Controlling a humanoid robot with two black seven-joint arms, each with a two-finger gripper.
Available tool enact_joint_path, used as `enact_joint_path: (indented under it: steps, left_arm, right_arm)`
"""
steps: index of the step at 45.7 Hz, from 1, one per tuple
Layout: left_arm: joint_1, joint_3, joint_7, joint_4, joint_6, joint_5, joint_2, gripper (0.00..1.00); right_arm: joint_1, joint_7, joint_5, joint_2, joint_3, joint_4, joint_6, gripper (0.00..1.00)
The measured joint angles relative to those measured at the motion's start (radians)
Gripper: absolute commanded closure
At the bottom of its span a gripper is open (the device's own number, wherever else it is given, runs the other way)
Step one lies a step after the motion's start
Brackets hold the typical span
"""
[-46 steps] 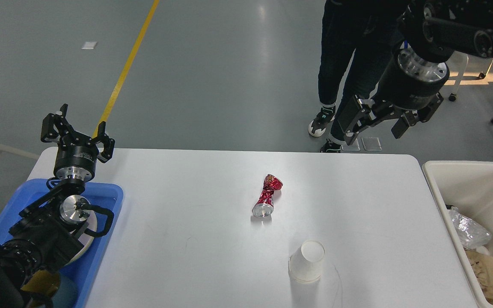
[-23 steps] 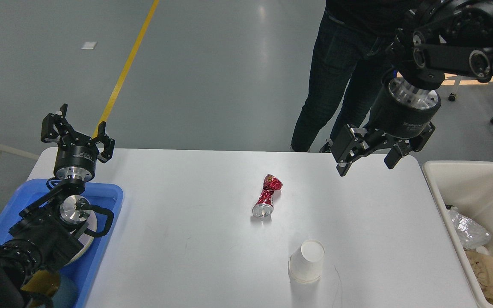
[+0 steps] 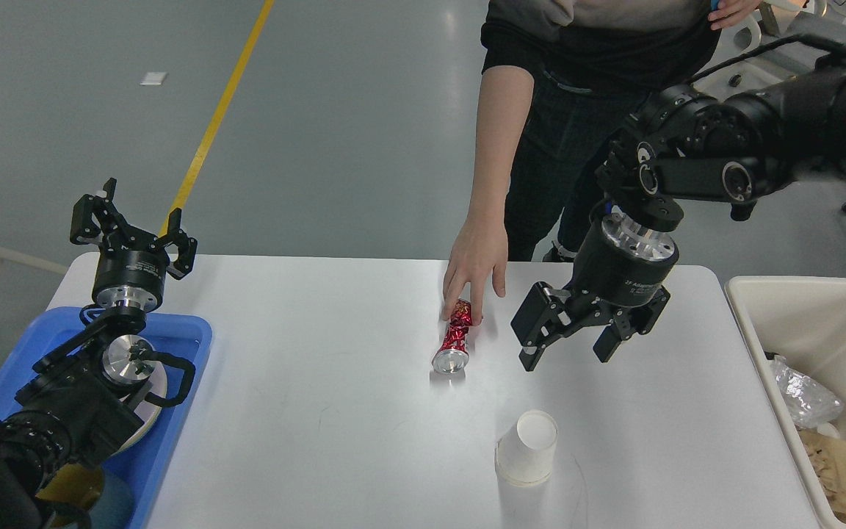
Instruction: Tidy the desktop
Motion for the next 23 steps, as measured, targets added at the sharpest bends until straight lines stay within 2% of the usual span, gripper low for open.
enact_joint_path:
  steps: [23]
  left_arm:
    - [0.0,0.0,0.0,0.001,0.0,0.0,0.0,0.04]
  right_arm:
    - [-0.242,0.0,0.076,-0.004,0.003,-0.167,0.0,0.0]
